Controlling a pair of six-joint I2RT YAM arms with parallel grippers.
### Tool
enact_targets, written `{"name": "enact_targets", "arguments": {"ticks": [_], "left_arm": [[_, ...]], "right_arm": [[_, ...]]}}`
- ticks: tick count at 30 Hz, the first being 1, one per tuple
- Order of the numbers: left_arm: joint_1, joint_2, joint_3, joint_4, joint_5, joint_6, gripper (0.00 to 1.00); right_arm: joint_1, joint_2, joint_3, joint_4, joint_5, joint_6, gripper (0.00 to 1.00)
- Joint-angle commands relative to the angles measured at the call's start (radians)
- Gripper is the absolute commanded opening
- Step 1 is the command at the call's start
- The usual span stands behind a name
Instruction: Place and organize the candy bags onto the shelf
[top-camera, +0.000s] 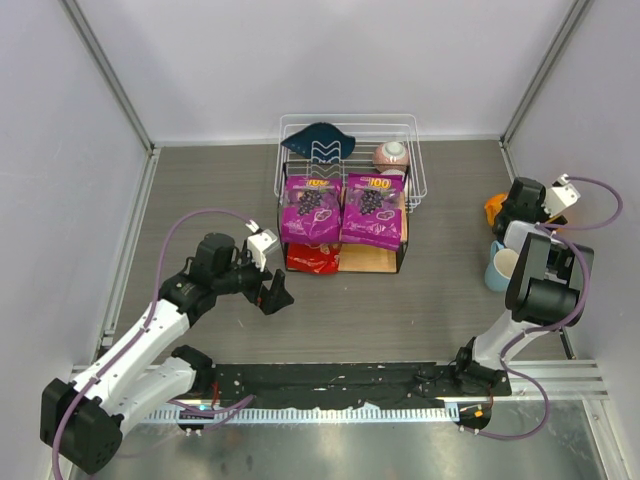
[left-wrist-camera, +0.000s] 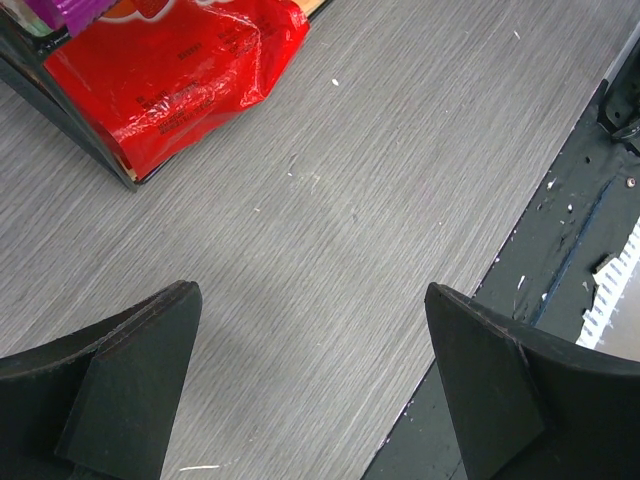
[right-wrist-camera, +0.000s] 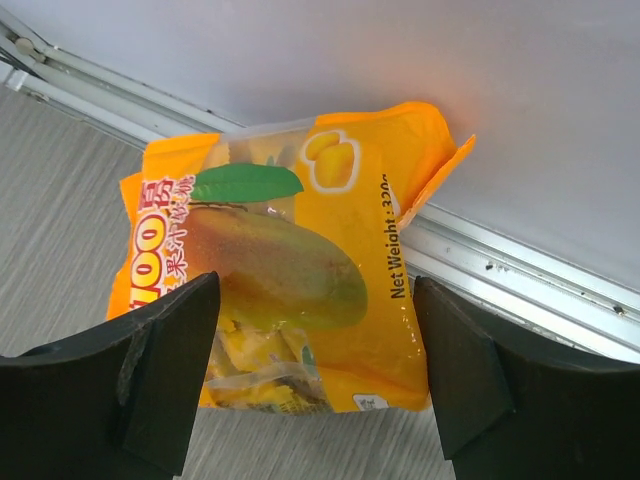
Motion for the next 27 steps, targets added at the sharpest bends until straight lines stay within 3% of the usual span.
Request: {"name": "enact_targets", "arguments": {"ticks": [1,5,8,9,12,17,19,27], "left_arm": [[0.006,-0.004,0.001,0.016,-0.001,0.013,1.0],[0.006,-0.004,0.0,0.018,-0.002,0.013,1.0],[0.005,0.002,0.003,0.016,-0.001,0.013,1.0],[0.006,0.0,0.001,0.016,-0.001,0.013,1.0],[0.006,0.0,0.001,0.018,-0.002,0.013,1.0],[0.006,-0.009,0.0,0.016,-0.004,0.013,1.0],[0.006,-0.009,0.0,0.016,-0.006,0.013,1.0],[0.008,0.003,0.007,0.015,-0.024,0.013,1.0]], "right_arm": [[-0.008,0.038,0.027,0.038,-0.013,0.016,0.83],[-0.013,0.05,0.033,0.038,-0.045,0.016,0.81],[-0.013,0.047,0.027,0.052,-0.077,0.018,0.69],[-0.013,0.046,0.027,0.055,-0.094,0.018,0.48],[-0.013,0.047,0.028,0.072,-0.157,0.016,0.01],[-0.013,-0.031,0.005,0.145,-0.273,0.029,0.01],[-0.013,-0.092,0.007,0.2,-0.395,0.03,0.01],[-0.007,-0.321,0.08,0.17,-0.626,0.059,0.01]]}}
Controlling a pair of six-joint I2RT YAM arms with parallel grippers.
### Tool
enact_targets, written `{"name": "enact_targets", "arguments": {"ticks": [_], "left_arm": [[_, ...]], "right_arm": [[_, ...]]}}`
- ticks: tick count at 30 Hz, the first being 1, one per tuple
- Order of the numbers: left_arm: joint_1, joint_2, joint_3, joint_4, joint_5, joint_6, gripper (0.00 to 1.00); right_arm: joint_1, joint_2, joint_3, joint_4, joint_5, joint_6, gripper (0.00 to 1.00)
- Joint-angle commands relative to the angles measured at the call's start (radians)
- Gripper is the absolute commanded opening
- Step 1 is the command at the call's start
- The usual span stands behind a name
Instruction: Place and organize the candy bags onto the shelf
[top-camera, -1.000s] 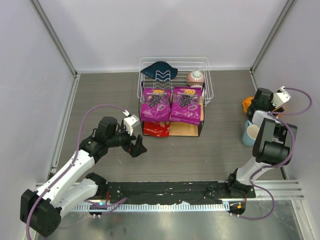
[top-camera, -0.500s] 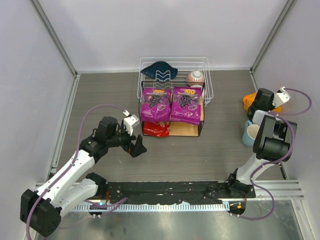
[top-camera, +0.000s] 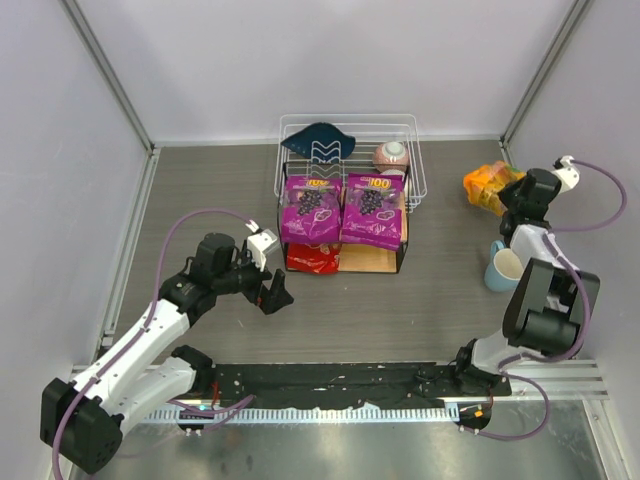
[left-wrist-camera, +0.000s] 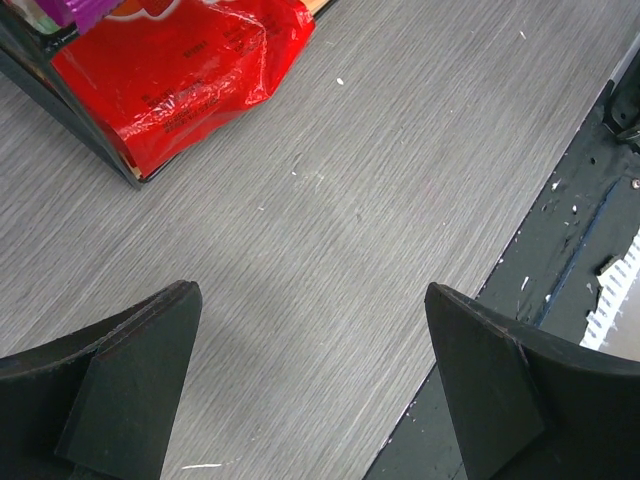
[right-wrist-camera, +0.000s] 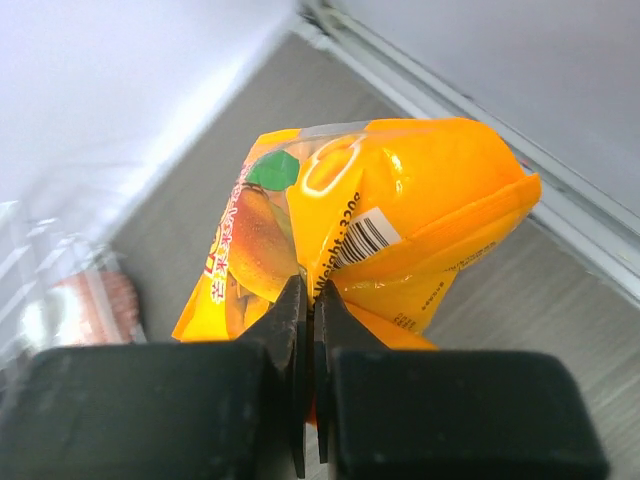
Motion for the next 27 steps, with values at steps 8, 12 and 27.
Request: {"name": "enact_targets", "arguments": {"ticks": [8,12,27], "left_arm": [[0.012,-0.015,0.013,0.016,-0.021,0.013,1.0],[0.013,-0.016,0.013,0.02,-0.024,0.013,1.0],[0.02,-0.036,0.012,0.015,-0.025,0.013,1.0]], "right_arm": [[0.078,-0.395,0.201,0.042,-0.279,-0.048,0.01],[0.143,-0.438,0.363,-0.071,-0.411,-0.084,0.01],[0.511,-0.593,0.433,-0.217,-1.019,0.031,0.01]]}}
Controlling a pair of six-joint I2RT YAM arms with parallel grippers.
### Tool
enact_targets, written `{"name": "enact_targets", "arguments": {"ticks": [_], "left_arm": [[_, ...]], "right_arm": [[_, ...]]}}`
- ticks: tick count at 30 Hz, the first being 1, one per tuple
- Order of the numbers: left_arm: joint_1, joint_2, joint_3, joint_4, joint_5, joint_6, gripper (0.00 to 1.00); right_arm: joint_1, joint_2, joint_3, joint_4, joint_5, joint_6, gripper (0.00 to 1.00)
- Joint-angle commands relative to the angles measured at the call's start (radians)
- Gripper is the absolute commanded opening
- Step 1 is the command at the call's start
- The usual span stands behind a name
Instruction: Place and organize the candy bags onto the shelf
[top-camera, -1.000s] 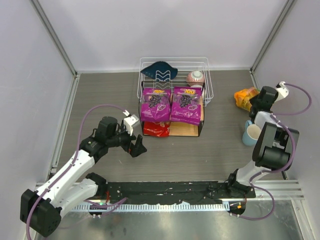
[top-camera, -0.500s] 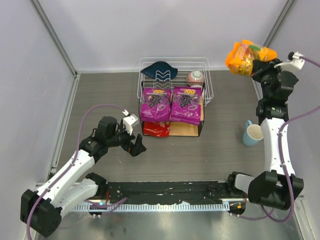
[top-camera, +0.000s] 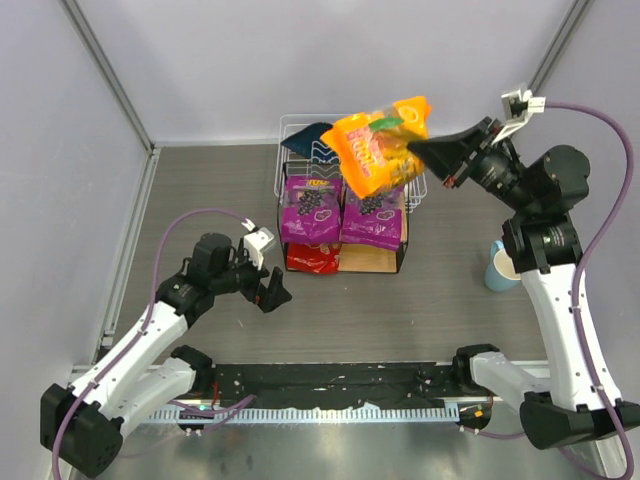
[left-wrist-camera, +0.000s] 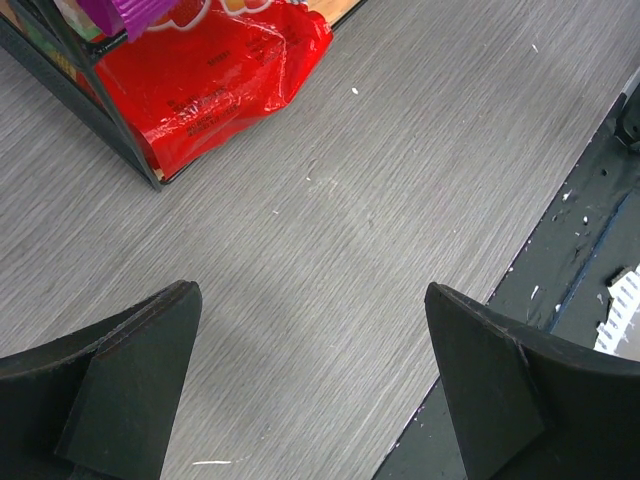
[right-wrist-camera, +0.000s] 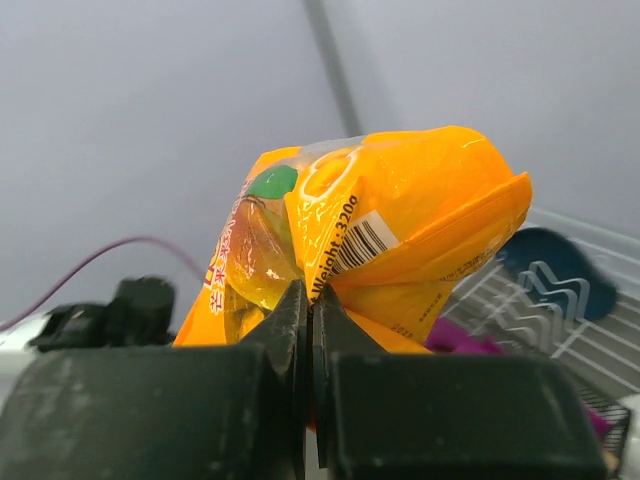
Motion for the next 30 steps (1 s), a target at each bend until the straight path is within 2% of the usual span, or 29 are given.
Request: {"name": "enact_targets", "arguments": {"ticks": [1,5,8,9,13,16,17,18,24,25,30], "left_arm": [[0.007,-0.014,0.012,0.015,-0.001,0.013,1.0],[0.007,-0.006,0.013,0.018,0.002,0.013,1.0],[0.009,0.0,0.012,0.02,0.003,0.013,1.0],[0.007,0.003,0.012,0.018,0.003,0.013,1.0],[0.009,0.015,0.012,0.023,0.005,0.013,1.0],[0.007,0.024,0.015,0.021,-0.001,0.013,1.0],[0.009,0.026,0.015,0.021,-0.004,0.013,1.0],[0.007,0.027,0.015,0.02,-0.005,0.013,1.0],[0.007,0.036,0.015,0.02,-0.006,0.013,1.0],[0.009,0.035,0.016,0.018,-0.008,0.013,1.0],[0.009,0.027,0.013,0.018,-0.008,0.013,1.0]], "right_arm": [[0.066,-0.103,-0.037,0.08,-0.221,0.087,0.01],[0.121,-0.192,-0.134,0.002,-0.301,0.067,0.01],[0.154,-0.25,-0.193,-0.142,-0.299,0.001,0.01],[0.16,-0.273,-0.227,-0.211,-0.269,-0.037,0.01],[0.207,-0.302,-0.33,-0.259,-0.212,-0.056,0.01],[0.298,-0.305,-0.399,-0.268,-0.137,-0.062,0.01],[0.368,-0.308,-0.422,-0.296,-0.103,-0.071,0.01],[0.403,-0.308,-0.433,-0.305,-0.029,-0.08,0.01],[0.698,-0.284,-0.56,-0.235,0.17,-0.035,0.01],[0.724,-0.279,-0.575,-0.226,0.226,-0.025,0.01],[0.835,-0.246,-0.693,-0.135,0.32,0.024,0.01]]}}
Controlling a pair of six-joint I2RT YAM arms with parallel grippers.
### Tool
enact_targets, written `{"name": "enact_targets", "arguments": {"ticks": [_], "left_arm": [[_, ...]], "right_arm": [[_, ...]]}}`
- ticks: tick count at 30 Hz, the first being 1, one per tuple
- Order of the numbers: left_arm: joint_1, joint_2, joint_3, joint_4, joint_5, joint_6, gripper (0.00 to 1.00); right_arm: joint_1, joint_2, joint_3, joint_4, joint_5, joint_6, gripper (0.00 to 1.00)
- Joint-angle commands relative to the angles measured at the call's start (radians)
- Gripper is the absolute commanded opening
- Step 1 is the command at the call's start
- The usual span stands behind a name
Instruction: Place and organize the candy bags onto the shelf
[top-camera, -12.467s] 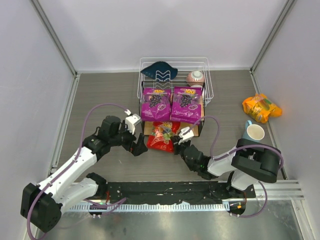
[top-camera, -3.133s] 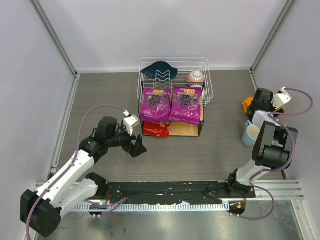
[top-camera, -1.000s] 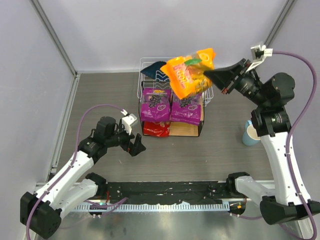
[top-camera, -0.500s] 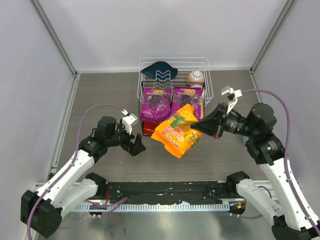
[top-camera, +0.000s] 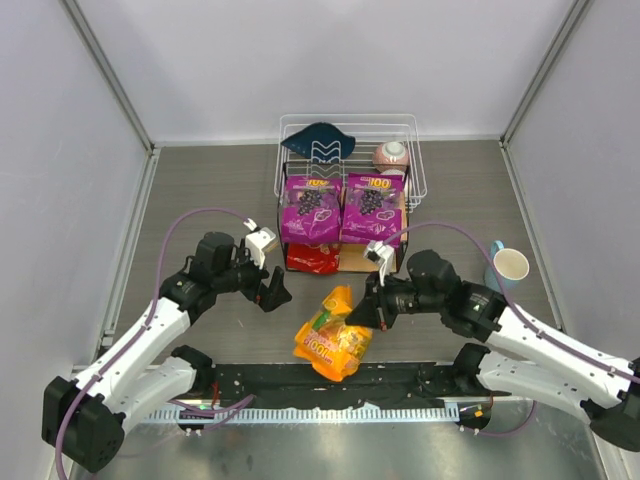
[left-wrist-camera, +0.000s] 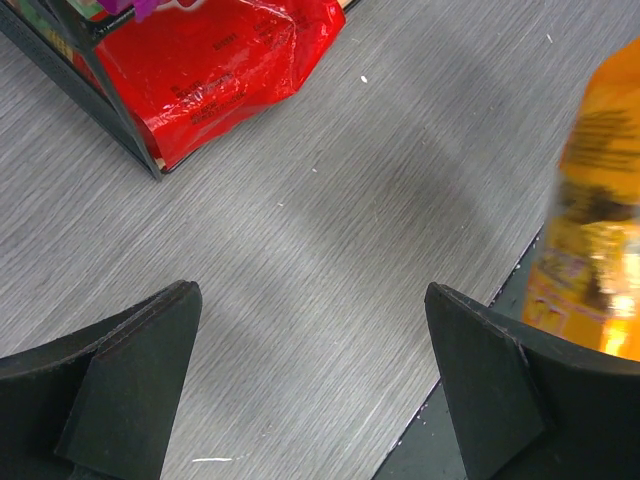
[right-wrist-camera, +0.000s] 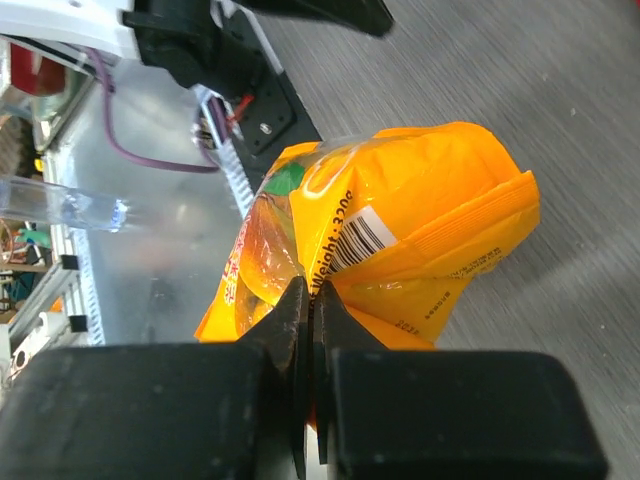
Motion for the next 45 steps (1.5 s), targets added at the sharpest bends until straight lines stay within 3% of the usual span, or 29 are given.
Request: {"name": "enact_targets", "arguments": {"ticks": [1,8,14,18,21,23,24,25,26,27,29,32,34,38,41,42,43,45], "left_arm": [[0.005,-0.007,0.013,0.018,-0.003,0.013,1.0],[0.005,-0.007,0.013,0.018,-0.001,0.013,1.0],[0.004,-0.012,0.012,0.015,-0.003,0.013,1.0],[0.004,-0.015,0.01,0.015,-0.003,0.013,1.0],[0.004,-0.01,0.01,0.015,-0.001,0.013,1.0],[0.004,-0.006,0.012,0.016,-0.001,0.013,1.0],[0.004,-0.003,0.013,0.015,0.0,0.013,1.0],[0.005,-0.001,0.013,0.015,-0.001,0.013,1.0],[0.004,-0.003,0.013,0.015,-0.001,0.013,1.0],[0.004,-0.003,0.013,0.013,0.0,0.013,1.0],[0.005,-0.006,0.013,0.015,-0.001,0.013,1.0],[0.004,-0.007,0.012,0.013,0.003,0.013,1.0],[0.005,-0.004,0.015,0.013,0.002,0.013,1.0],[0.004,-0.006,0.012,0.01,-0.003,0.039,1.0],[0.004,-0.007,0.015,0.013,-0.004,0.039,1.0],[0.004,-0.004,0.012,0.012,-0.003,0.037,1.0],[0.005,-0.003,0.013,0.013,-0.004,0.039,1.0],[0.005,0.003,0.015,0.012,-0.001,0.039,1.0]], "right_arm": [[0.069,0.014,-0.062,0.227,0.143,0.083,0.01],[0.169,0.04,-0.205,0.398,0.453,0.152,0.01],[0.317,-0.061,-0.306,0.504,0.898,0.314,0.01],[0.452,-0.063,-0.299,0.402,1.201,0.419,0.01],[0.494,0.027,-0.259,0.336,1.225,0.471,0.01],[0.509,0.075,-0.231,0.314,1.185,0.511,0.1],[0.52,0.117,-0.225,0.311,1.177,0.523,0.24],[0.551,0.128,-0.219,0.302,1.179,0.538,0.33],[0.577,0.139,-0.198,0.249,1.234,0.595,0.53],[0.606,0.141,-0.181,0.203,1.292,0.621,0.63],[0.695,0.13,-0.132,0.083,1.387,0.635,0.65],[0.724,0.118,-0.057,-0.046,1.508,0.599,0.66],[0.724,0.107,-0.041,-0.045,1.539,0.493,0.67],[0.726,0.103,-0.01,0.018,1.573,0.344,0.64],[0.724,0.101,-0.03,0.104,1.565,0.231,0.42],[0.723,0.099,-0.041,0.127,1.561,0.203,0.21],[0.723,0.098,-0.05,0.148,1.562,0.186,0.11],[0.723,0.092,-0.096,0.23,1.549,0.138,0.01]]}}
